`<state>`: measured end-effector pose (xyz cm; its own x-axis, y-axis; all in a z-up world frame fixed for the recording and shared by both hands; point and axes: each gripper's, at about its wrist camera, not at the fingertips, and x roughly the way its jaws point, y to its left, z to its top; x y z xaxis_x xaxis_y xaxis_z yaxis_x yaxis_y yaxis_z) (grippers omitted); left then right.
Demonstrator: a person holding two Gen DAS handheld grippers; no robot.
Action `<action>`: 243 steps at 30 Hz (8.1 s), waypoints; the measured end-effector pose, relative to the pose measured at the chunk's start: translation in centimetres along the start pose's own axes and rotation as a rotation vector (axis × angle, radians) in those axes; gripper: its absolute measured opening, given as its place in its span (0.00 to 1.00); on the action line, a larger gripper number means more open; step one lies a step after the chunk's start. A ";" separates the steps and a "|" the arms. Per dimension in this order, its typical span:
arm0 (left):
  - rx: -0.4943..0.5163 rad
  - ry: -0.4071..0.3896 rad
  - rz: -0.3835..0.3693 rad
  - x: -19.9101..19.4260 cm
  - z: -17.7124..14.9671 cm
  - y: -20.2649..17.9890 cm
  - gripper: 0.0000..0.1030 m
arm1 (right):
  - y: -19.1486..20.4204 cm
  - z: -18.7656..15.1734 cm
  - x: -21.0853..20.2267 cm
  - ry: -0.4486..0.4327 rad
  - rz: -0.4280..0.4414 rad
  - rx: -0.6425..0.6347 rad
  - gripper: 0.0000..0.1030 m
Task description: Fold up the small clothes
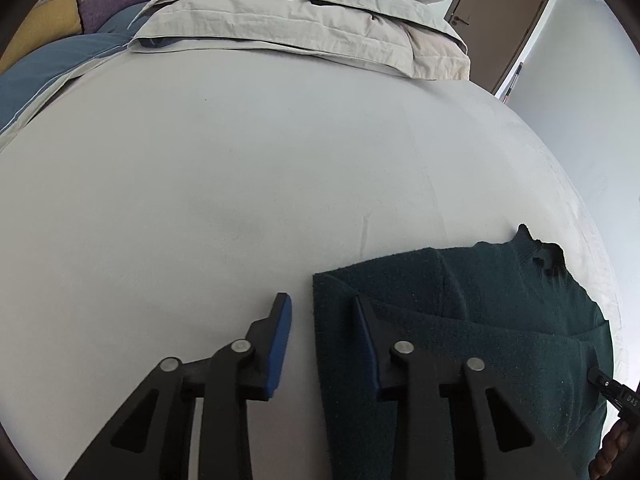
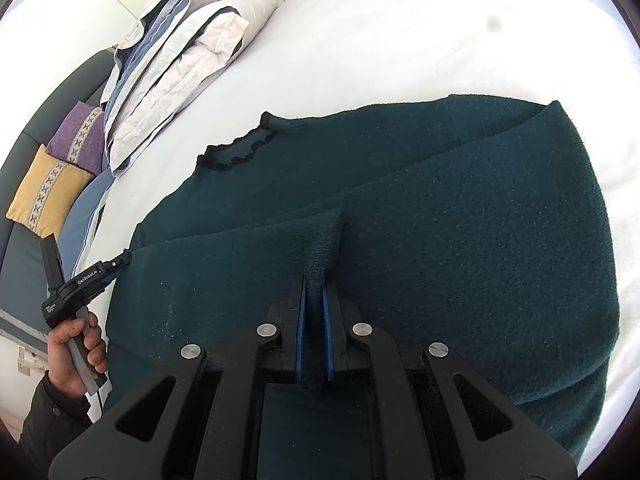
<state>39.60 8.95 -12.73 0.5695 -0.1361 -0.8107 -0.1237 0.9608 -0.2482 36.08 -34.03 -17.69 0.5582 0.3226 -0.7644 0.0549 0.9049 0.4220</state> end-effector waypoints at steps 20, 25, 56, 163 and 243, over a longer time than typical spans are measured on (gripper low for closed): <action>0.209 -0.037 0.042 -7.4 -8.0 -2.7 0.36 | 0.5 -2.6 -1.8 0.018 0.024 0.016 0.21; 0.188 -0.014 0.054 -5.5 -8.8 -1.7 0.38 | 0.1 -3.0 -1.6 0.030 -0.028 -0.007 0.10; 0.100 -0.016 -0.085 -9.7 -11.0 1.6 0.65 | -0.6 -5.9 -7.5 -0.098 -0.025 0.026 0.29; -0.457 -0.021 -0.862 -17.7 -9.7 4.9 0.06 | -6.5 -5.8 -25.8 -0.370 0.364 0.262 0.05; -0.061 -0.109 -0.313 -0.9 -3.1 -2.5 0.66 | 5.9 14.5 6.1 -0.047 -0.257 -0.420 0.39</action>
<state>36.92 5.93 -13.01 0.6705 -0.3923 -0.6297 0.0243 0.8599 -0.5099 51.79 -30.74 -12.77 0.6077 0.0702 -0.7910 -0.1375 0.9903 -0.0177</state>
